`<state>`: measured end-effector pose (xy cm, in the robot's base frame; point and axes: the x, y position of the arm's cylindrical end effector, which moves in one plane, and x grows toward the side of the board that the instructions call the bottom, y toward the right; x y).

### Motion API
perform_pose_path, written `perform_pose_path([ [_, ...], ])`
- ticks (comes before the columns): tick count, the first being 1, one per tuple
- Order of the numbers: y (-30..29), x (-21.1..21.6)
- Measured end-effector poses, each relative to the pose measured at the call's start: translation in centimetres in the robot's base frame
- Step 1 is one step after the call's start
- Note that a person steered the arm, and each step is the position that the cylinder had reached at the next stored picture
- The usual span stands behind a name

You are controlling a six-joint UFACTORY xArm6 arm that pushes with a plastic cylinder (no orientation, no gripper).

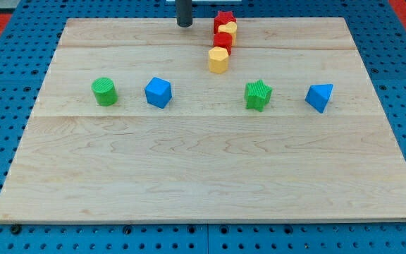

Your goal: Move red star above yellow heart

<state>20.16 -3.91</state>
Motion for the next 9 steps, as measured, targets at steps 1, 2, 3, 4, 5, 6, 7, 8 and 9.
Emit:
perform_pose_path([
  [1, 0.0, 0.0],
  [2, 1.5, 0.0],
  [3, 5.0, 0.0],
  [4, 6.4, 0.0],
  [5, 6.7, -0.1],
  [6, 6.8, -0.1],
  [7, 6.8, -0.1],
  [8, 6.8, -0.1],
  [9, 4.5, 1.3],
])
